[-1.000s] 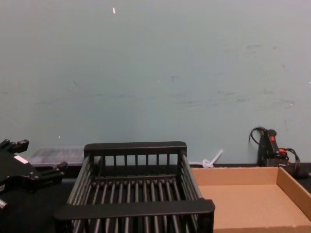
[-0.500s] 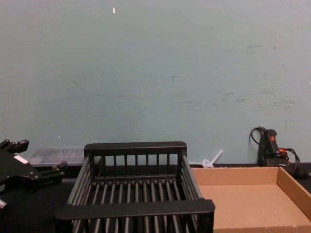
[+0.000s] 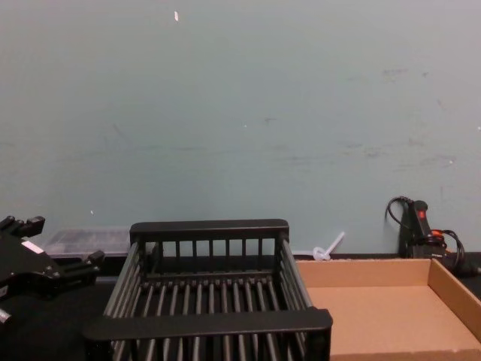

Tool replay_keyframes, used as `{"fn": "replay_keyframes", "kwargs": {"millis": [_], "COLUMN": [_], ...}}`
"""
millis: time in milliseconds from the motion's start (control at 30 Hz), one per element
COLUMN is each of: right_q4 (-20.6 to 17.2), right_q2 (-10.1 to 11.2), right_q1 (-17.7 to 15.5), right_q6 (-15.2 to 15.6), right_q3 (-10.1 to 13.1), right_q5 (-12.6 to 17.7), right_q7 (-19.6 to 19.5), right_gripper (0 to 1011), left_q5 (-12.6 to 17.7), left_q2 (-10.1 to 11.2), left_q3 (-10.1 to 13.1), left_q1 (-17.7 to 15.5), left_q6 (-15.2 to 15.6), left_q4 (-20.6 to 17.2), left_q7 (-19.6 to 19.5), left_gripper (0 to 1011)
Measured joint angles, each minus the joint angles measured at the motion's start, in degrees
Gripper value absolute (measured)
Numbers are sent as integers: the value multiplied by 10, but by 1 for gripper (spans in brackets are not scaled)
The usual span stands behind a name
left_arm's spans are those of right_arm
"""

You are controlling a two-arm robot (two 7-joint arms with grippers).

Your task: Pick up the white tape and place it into the black box , Pick up the silver tape and place it into the brown box.

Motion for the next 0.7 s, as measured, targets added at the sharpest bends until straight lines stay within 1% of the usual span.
{"fn": "replay_keyframes", "kwargs": {"millis": [33,67,233,267,333,367,433,467,533,567,667,700], "right_q4": [0,0,0,0,0,0,0,0,0,0,0,0], "right_q2": [0,0,0,0,0,0,0,0,0,0,0,0], "right_q1": [0,0,0,0,0,0,0,0,0,0,0,0], "right_q6": [0,0,0,0,0,0,0,0,0,0,0,0], "right_q3": [0,0,0,0,0,0,0,0,0,0,0,0], "right_q5": [0,0,0,0,0,0,0,0,0,0,0,0], "right_q7": [0,0,0,0,0,0,0,0,0,0,0,0], "right_gripper": [693,677,492,476,390,390,330,269,191,191,103,98], "left_q5": [0,0,0,0,0,0,0,0,0,0,0,0], "left_q2": [0,0,0,0,0,0,0,0,0,0,0,0], "left_q3": [0,0,0,0,0,0,0,0,0,0,0,0], "left_q1": [0,0,0,0,0,0,0,0,0,0,0,0], "left_q6": [0,0,0,0,0,0,0,0,0,0,0,0], "left_q4": [0,0,0,0,0,0,0,0,0,0,0,0], "left_q7": [0,0,0,0,0,0,0,0,0,0,0,0], "left_gripper": [1001,1001,1002,1001,1001,1001,1001,1001,1001,1001,1002,1001]}}
